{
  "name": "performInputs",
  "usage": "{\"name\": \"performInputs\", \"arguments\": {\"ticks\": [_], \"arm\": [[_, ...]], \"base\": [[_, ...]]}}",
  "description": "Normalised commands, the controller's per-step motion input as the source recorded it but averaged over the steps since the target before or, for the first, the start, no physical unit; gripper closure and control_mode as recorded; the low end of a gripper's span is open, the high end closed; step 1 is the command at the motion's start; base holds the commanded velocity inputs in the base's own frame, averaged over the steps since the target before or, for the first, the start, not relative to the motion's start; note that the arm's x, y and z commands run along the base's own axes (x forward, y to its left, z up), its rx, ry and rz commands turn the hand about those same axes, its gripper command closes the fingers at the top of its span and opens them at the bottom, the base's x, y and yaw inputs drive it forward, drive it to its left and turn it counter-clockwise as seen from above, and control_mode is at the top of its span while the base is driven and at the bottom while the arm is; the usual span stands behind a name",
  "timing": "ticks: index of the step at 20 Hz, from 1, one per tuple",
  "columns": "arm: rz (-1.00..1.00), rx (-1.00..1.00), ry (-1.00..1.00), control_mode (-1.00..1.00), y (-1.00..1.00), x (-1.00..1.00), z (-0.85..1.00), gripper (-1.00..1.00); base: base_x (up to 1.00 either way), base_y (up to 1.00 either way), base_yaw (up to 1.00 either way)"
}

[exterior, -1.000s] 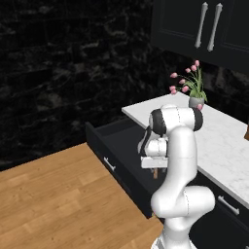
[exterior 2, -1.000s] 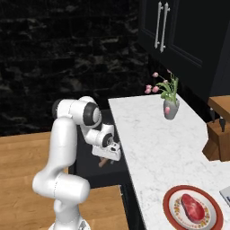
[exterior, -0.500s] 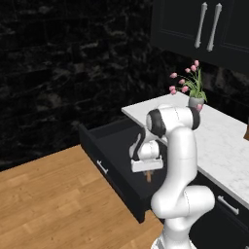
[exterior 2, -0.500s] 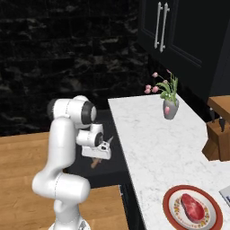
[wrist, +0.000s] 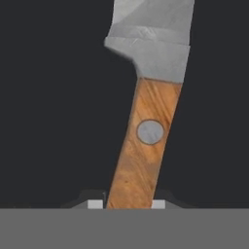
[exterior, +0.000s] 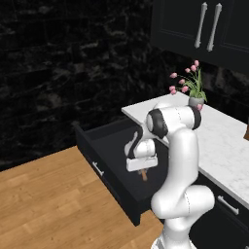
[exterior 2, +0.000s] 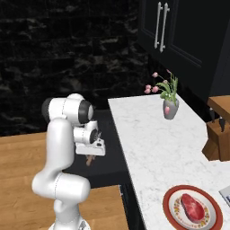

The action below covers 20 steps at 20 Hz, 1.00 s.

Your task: Pick up the knife from the drawer and place it on the cutting board. Then place the meat from the plate to the cutting board.

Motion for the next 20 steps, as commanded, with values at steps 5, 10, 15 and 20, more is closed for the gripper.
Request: {"name": "performInputs", "arguments": {"ticks": [5,10,15,20], "arm": [[0.20,0.08,0.00,-1.00,-0.04,0.00,0.91,1.00],[0.19,0.03,0.00,-1.00,0.00,-0.13,1.00,1.00],[0.17,0.03,0.00,-1.00,0.00,-0.01,1.00,1.00],[0.07,0.14,0.00,-1.00,0.00,-0.06,1.00,1.00]], "base": [[0.00,0.00,0.00],[0.00,0.00,0.00],[0.00,0.00,0.00],[0.00,0.00,0.00]]}}
